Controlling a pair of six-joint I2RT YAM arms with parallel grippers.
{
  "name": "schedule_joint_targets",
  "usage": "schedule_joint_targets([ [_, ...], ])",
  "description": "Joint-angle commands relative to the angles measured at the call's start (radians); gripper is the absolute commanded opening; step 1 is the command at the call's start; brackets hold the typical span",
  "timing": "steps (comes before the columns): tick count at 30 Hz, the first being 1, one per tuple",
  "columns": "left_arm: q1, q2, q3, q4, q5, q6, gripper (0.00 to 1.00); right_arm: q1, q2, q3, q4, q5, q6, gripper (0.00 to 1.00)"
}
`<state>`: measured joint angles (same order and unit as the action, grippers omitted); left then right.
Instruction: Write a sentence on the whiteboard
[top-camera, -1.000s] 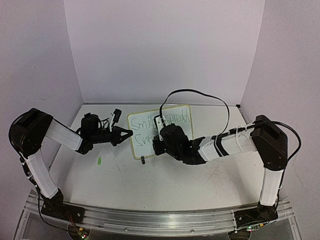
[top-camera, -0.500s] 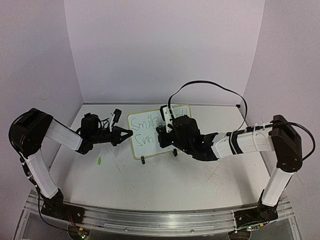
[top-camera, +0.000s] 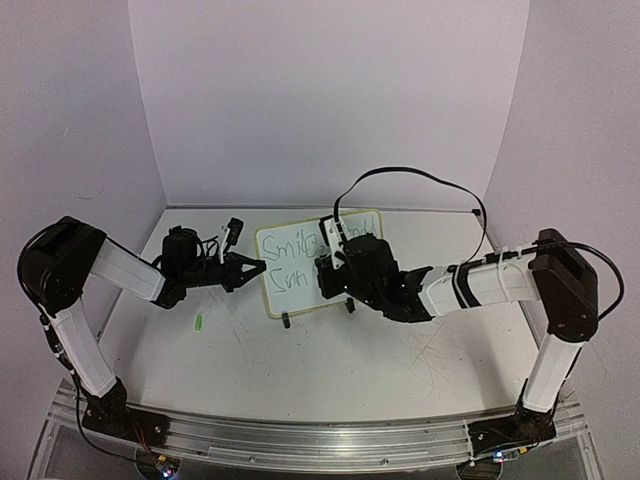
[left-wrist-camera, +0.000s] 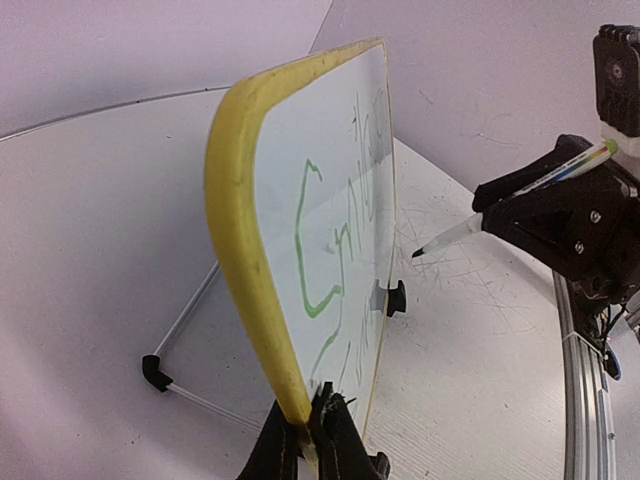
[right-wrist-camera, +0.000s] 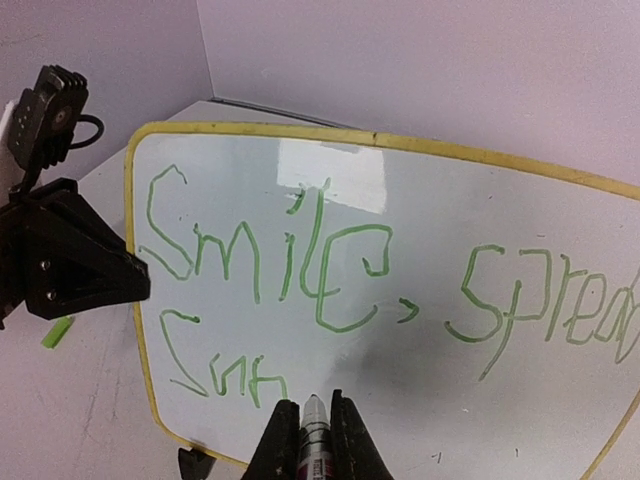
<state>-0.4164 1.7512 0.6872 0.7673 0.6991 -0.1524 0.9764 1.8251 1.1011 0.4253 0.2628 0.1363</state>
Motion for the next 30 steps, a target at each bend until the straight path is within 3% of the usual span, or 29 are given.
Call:
schedule_joint_targets([
  [1, 0.001, 0.036, 0.002, -0.115, -0.128, 0.116, 0.00, 0.005, 0.028, 0.041, 0.018, 0.002, -0.013, 0.00],
  [30, 0.002, 0.034, 0.000, -0.118, -0.124, 0.118, 0.00, -0.002, 0.111, 0.114, 0.005, 0.071, 0.013, 0.00],
])
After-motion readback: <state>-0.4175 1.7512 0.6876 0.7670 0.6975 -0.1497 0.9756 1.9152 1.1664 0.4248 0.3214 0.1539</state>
